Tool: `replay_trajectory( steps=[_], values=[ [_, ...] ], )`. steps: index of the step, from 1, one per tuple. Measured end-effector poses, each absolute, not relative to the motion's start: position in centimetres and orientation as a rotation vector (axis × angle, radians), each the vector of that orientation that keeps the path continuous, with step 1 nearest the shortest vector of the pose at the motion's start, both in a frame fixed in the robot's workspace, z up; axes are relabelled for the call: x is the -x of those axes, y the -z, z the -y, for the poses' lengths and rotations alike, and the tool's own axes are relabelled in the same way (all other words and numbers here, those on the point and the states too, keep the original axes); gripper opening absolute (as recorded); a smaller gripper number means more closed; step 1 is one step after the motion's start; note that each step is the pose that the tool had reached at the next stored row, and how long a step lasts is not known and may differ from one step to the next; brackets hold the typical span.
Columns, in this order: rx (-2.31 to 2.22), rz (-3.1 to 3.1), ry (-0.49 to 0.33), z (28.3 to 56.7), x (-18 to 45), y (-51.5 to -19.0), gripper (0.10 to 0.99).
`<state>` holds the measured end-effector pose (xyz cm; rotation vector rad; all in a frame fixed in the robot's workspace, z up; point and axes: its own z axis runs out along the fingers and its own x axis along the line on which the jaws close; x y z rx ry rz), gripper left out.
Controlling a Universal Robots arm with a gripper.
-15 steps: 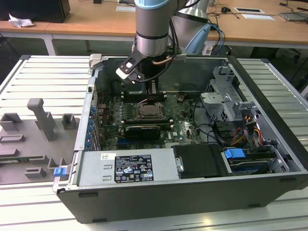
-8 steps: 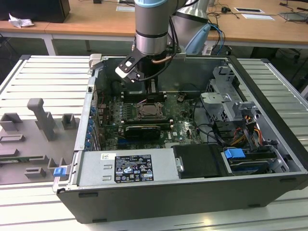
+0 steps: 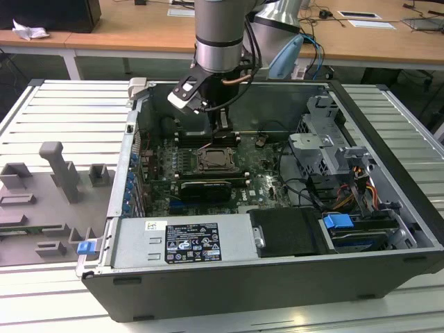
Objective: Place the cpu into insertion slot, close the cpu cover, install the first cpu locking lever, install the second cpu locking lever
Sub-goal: 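Install the first cpu locking lever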
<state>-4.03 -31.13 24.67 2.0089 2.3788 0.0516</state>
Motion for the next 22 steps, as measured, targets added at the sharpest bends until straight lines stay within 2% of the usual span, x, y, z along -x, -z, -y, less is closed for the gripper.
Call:
replay_trajectory(
  steps=[22],
  values=[
    [-1.280, -2.850, -0.062, 31.13, 4.03, -24.49, 0.106]
  ],
)
